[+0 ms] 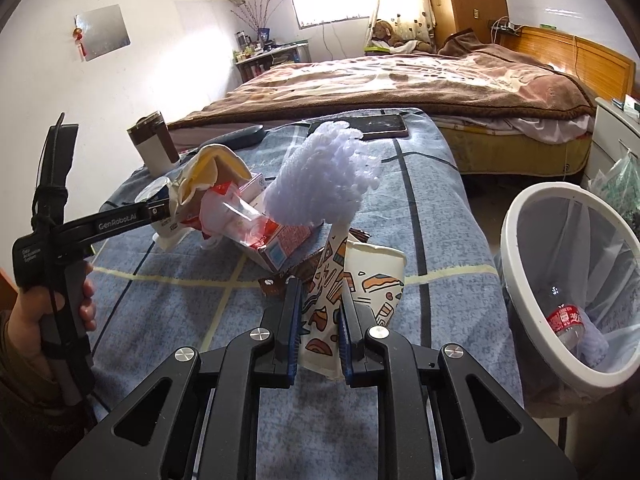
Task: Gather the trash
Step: 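Carry the yogurt cup in the left gripper while the right carries the paper cup to the bin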
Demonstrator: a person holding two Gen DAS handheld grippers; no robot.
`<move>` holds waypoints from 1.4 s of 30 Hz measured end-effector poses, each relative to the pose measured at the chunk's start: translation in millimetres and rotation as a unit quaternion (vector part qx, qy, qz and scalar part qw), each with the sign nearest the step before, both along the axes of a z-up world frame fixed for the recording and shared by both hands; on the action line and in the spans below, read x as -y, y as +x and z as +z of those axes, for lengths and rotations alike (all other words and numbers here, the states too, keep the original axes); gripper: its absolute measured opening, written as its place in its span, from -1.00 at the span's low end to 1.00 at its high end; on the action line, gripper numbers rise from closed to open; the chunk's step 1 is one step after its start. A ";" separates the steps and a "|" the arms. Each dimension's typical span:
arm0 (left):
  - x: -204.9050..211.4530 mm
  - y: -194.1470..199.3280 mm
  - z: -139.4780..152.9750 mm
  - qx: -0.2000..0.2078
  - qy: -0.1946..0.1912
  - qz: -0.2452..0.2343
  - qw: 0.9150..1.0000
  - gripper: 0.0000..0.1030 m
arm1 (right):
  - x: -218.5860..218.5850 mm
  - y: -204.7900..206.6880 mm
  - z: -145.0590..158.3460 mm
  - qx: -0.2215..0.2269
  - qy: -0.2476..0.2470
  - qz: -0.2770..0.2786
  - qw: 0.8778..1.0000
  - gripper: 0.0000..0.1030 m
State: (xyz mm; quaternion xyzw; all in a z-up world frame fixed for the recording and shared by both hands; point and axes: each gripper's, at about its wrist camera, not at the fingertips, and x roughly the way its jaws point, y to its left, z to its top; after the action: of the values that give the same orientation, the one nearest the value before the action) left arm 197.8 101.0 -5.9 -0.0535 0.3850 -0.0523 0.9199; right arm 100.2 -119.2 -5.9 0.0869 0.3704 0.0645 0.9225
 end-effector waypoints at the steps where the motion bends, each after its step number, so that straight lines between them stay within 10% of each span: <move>1: 0.7 -3.0 1.4 0.002 0.001 0.000 1.000 0.00 | 0.3 -1.5 0.5 0.001 0.000 0.000 1.000 -0.64; 42: 72.7 -117.7 44.7 0.072 0.017 -0.074 0.994 0.00 | 38.4 -59.2 27.6 0.057 0.017 -0.020 0.998 -0.64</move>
State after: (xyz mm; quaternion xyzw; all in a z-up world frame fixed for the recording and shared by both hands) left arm 80.1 28.2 38.8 -0.0051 0.3213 -0.1175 0.9396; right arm 41.0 -157.6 21.7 0.1058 0.3147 0.0573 0.9415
